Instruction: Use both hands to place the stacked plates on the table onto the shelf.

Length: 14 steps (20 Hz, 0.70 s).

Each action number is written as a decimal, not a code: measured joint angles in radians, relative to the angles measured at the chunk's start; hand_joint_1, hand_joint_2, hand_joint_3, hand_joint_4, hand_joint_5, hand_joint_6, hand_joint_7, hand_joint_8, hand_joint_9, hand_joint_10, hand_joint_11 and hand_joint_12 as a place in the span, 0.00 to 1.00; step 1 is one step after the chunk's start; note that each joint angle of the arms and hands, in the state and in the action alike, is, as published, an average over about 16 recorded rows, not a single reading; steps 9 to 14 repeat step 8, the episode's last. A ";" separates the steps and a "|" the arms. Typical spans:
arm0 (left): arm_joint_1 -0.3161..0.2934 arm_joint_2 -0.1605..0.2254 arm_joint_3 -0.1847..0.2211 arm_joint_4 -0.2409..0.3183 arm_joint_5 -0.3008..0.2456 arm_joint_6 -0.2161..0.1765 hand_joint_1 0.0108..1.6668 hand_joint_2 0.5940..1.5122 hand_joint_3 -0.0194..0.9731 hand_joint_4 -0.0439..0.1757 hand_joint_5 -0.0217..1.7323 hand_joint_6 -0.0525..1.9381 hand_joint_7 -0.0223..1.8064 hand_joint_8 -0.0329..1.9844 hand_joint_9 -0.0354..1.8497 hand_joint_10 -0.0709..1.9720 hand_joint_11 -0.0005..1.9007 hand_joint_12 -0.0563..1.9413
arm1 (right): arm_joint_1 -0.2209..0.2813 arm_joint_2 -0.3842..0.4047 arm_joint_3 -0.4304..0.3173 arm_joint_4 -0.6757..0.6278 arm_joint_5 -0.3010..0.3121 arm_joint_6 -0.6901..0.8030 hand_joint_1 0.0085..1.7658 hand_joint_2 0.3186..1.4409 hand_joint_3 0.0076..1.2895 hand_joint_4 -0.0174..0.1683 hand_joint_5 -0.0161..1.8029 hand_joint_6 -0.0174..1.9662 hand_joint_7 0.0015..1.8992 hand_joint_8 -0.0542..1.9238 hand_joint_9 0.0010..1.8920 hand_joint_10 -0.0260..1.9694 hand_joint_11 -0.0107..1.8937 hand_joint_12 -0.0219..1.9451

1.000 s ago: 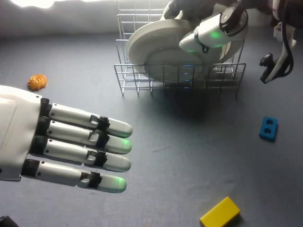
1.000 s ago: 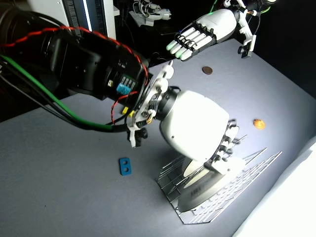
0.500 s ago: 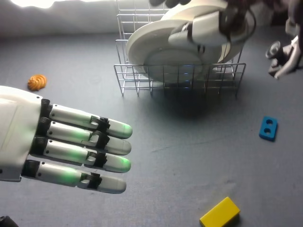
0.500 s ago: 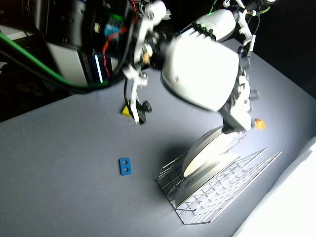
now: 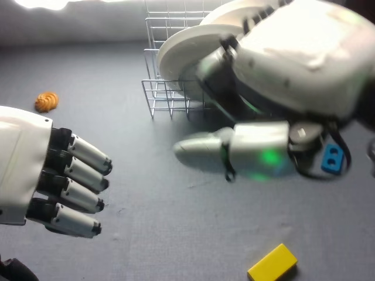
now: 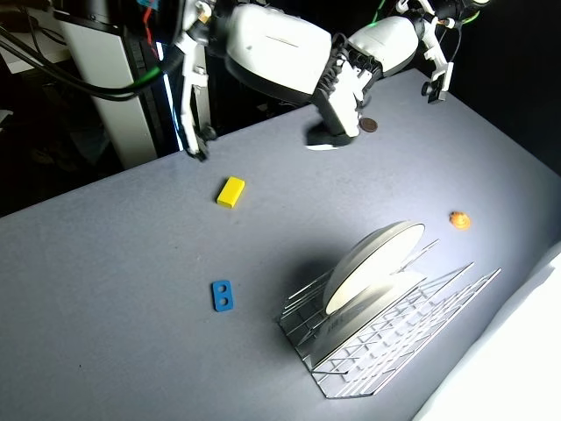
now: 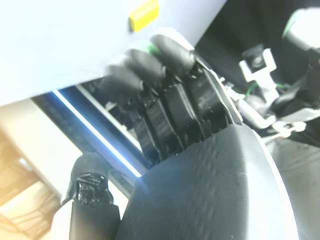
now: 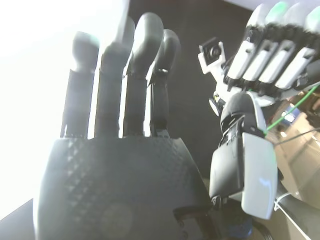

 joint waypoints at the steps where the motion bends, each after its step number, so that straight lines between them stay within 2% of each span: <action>1: -0.001 0.000 0.000 0.000 -0.001 0.000 0.04 0.69 0.03 0.26 0.51 0.65 0.53 0.65 0.50 0.68 0.44 0.72 | -0.018 0.012 -0.024 0.001 0.014 -0.008 0.14 0.68 0.00 0.12 0.49 0.64 0.55 0.66 0.54 0.69 0.45 0.90; 6: -0.002 -0.001 -0.001 -0.001 -0.002 -0.001 0.06 0.70 0.03 0.30 0.65 0.92 0.68 0.92 0.65 0.93 0.61 0.96 | -0.071 0.046 -0.087 0.005 0.056 -0.027 0.09 0.68 0.00 0.13 0.51 0.91 0.58 0.92 0.59 0.93 0.56 0.99; 8: -0.003 -0.001 -0.002 -0.001 -0.003 -0.001 0.06 0.70 0.03 0.32 0.70 0.99 0.73 0.97 0.70 0.97 0.67 0.99 | -0.092 0.056 -0.106 0.006 0.068 -0.033 0.09 0.68 0.00 0.13 0.54 0.99 0.60 0.96 0.62 0.95 0.61 0.99; 14: -0.003 -0.001 -0.002 -0.001 -0.003 -0.001 0.06 0.70 0.03 0.32 0.70 0.99 0.73 0.97 0.70 0.97 0.67 0.99 | -0.092 0.056 -0.106 0.006 0.068 -0.033 0.09 0.68 0.00 0.13 0.54 0.99 0.60 0.96 0.62 0.95 0.61 0.99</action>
